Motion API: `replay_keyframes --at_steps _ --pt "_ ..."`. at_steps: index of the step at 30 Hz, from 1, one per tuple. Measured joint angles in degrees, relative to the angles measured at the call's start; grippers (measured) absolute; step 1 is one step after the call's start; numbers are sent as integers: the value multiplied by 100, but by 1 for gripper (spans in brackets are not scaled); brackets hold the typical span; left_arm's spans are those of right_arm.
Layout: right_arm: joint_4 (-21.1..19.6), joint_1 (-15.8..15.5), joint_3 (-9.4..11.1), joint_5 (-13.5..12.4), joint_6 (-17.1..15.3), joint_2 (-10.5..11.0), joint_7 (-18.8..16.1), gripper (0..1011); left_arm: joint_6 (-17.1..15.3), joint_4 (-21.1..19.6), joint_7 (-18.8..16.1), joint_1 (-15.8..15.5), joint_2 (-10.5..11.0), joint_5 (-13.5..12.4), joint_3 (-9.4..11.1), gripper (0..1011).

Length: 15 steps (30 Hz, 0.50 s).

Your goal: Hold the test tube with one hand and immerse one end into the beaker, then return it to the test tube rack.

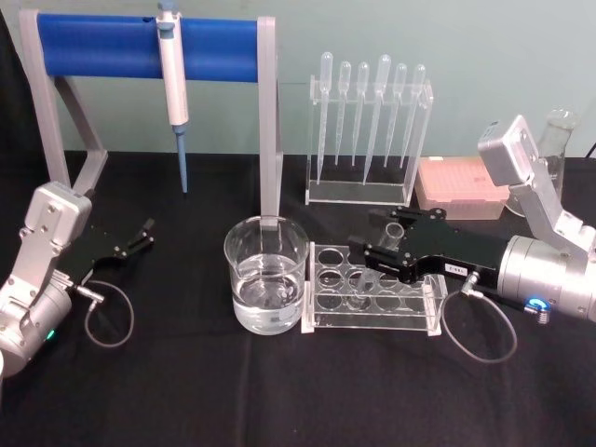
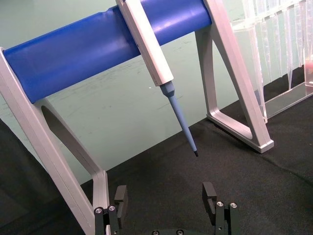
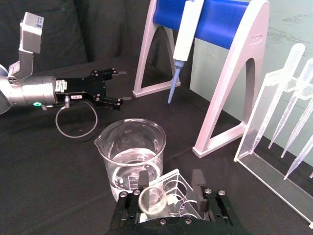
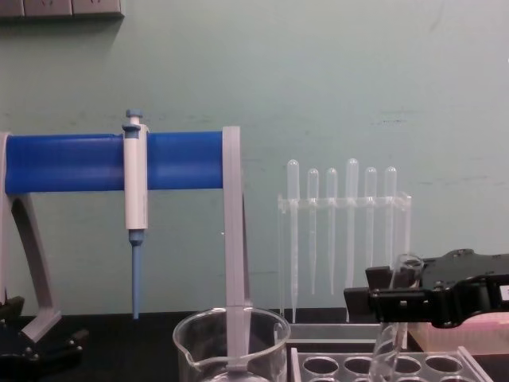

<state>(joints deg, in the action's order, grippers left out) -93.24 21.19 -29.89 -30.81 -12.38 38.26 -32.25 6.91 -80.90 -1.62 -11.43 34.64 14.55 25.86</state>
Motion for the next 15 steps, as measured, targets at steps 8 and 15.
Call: replay_keyframes --at_steps 8,15 --pt "-168 -47 102 -60 41 29 23 784 0 0 0 0 0 0 0 1000" --pt "-604 -209 448 -188 145 80 288 966 0 0 0 0 0 0 0 1000"
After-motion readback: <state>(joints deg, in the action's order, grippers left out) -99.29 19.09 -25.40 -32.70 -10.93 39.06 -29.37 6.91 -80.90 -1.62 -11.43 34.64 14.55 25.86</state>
